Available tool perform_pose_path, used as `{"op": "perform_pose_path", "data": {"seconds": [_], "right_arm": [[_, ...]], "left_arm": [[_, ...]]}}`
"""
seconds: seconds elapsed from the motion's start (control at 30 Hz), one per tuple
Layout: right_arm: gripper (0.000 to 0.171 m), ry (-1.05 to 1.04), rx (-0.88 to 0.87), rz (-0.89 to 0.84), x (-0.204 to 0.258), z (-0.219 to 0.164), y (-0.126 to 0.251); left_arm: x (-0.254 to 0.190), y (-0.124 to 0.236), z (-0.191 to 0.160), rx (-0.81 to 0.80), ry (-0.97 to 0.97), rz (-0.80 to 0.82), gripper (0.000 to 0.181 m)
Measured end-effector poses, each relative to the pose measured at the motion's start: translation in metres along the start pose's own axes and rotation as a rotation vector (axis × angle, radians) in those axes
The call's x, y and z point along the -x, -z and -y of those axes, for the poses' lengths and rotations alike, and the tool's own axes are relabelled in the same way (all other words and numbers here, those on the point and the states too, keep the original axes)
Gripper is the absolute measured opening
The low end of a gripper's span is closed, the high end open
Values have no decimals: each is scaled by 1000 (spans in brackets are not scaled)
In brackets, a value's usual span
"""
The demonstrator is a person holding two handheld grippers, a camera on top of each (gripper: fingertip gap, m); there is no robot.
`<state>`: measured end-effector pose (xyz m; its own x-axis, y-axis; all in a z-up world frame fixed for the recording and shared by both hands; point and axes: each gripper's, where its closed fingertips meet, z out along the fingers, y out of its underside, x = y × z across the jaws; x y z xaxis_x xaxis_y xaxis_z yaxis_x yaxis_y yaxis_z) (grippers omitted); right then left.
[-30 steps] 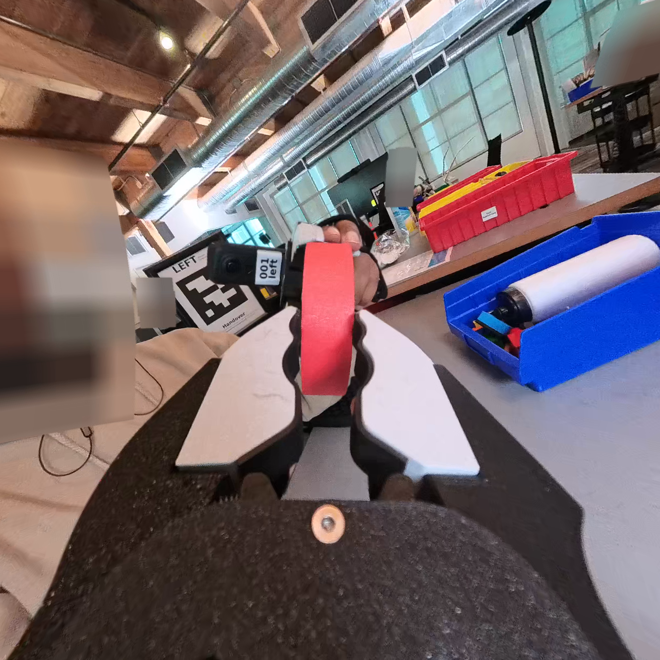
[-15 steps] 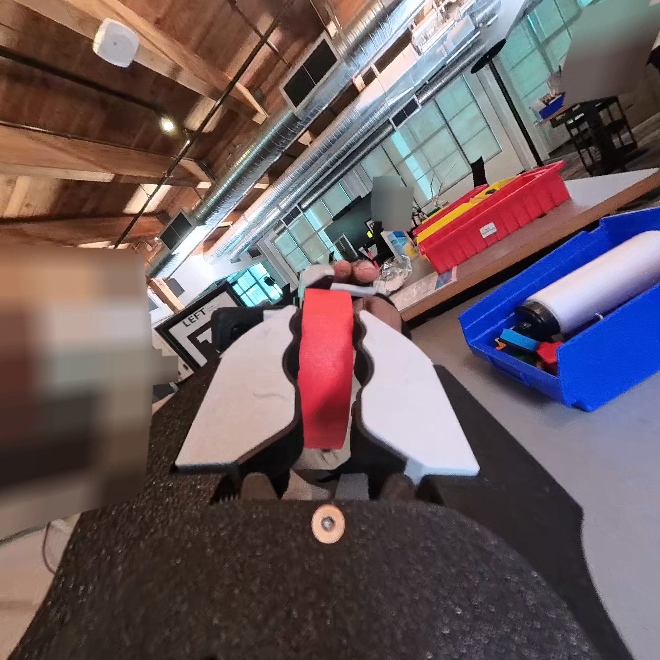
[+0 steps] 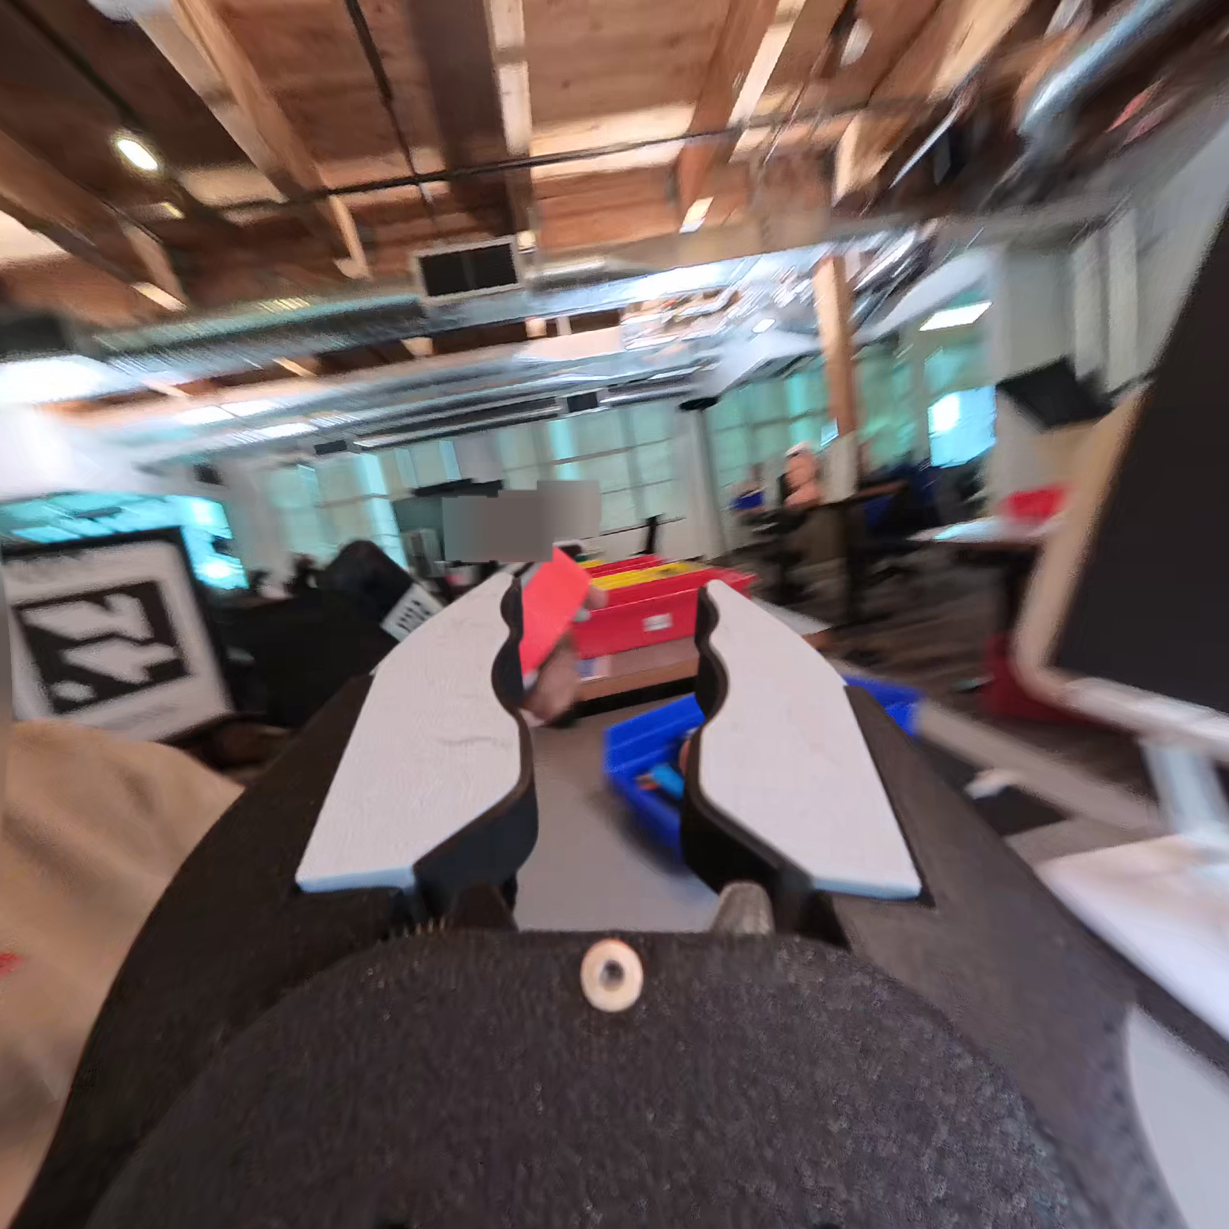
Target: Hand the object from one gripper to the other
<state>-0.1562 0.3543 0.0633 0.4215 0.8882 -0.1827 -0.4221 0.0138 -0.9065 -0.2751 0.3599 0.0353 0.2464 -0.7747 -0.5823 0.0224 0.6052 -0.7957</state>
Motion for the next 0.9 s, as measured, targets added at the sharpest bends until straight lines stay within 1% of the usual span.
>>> {"op": "perform_pose_path", "data": {"seconds": [0.1,0.17,0.27,0.37,0.47,0.5,0.57,0.7,0.77,0.9], "right_arm": [[46,343,-41,-108,-4,18,27],[44,488,20,-167,-10,15,36],[45,571,166,-227,-22,-3,39],[48,625,232,-252,-28,-17,31],[59,669,298,-280,-34,-33,16],[65,676,317,-287,-35,-39,11],[74,595,330,-240,-30,-51,-2],[82,297,305,-94,-15,-73,-25],[89,180,314,-6,-7,-90,-35],[96,159,327,112,13,-116,-53]], "left_arm": [[27,15,-8,-13,130,30,113],[41,20,-22,9,232,45,113],[54,21,-49,55,385,57,113],[51,16,-67,93,519,13,113],[42,9,-73,87,627,-49,113],[38,7,-72,75,650,-71,113],[33,5,-71,61,651,-95,112],[12,-1,-62,49,608,-188,112],[-2,-6,-56,25,589,-237,112],[-30,-14,-42,-5,582,-348,112]]}}
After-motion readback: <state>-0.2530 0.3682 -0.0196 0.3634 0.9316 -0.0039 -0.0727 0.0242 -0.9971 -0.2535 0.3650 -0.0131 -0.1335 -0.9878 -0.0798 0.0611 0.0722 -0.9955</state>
